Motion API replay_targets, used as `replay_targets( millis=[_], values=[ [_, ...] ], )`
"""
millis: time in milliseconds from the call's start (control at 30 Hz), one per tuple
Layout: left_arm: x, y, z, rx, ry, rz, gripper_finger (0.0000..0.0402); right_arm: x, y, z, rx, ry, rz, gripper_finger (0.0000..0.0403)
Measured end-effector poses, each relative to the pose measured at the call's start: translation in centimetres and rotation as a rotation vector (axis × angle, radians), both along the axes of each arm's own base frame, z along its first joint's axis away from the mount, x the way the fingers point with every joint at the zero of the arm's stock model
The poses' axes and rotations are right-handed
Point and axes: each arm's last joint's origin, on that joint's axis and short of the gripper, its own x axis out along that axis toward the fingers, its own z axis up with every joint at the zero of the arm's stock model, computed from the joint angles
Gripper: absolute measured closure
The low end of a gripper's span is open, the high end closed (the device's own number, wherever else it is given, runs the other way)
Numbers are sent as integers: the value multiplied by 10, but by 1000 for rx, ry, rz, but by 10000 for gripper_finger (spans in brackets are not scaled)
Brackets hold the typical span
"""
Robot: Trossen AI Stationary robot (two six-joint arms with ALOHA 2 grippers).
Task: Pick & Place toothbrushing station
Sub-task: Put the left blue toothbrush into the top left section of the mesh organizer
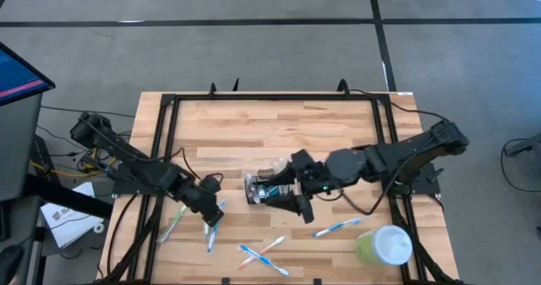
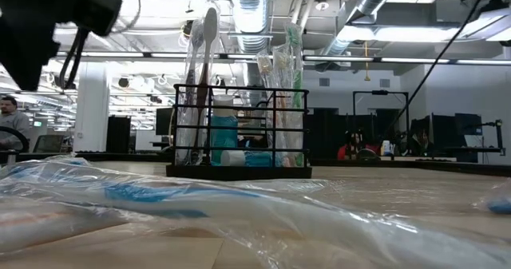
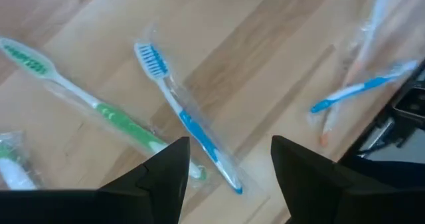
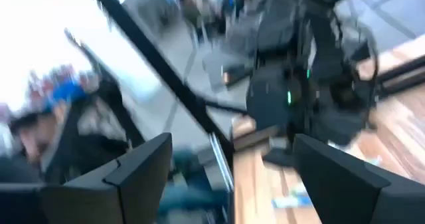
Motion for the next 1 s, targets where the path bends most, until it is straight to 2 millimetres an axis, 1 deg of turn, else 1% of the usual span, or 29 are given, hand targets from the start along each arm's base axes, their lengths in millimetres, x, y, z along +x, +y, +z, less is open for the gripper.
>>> replay_targets(
  millis=[67,133,233,300,400,633,800,833,900,933,1000],
  values=[
    [5,2,-7,-4,37,-6,195,-9,-6,-8,63,-77,-43,98],
    [9,4,-12,-2,62,-4,195,-17,-14,-11,141,-188,-57,98],
    [14,5,-20,8,91,-4,195,-26,-23,-17,204,-308,-73,98],
    [18,5,-25,12,105,-5,195,-28,-26,-22,208,-319,-81,98],
    [22,2,-36,21,141,-11,195,-29,-27,-25,204,-308,-80,98],
    [31,-2,-68,69,252,-23,195,-27,-26,-29,198,-291,-70,98],
    [36,-2,-81,94,289,-45,200,-27,-26,-29,194,-283,-71,98],
    [36,-2,-82,99,294,-57,207,-27,-26,-29,194,-282,-71,98],
    [35,-2,-84,110,305,-62,237,-27,-26,-29,194,-282,-71,98],
    [35,-1,-84,118,307,-61,258,-27,-26,-29,194,-282,-71,98],
    [34,0,-85,136,313,-58,314,-27,-26,-29,194,-282,-71,98]
  ],
)
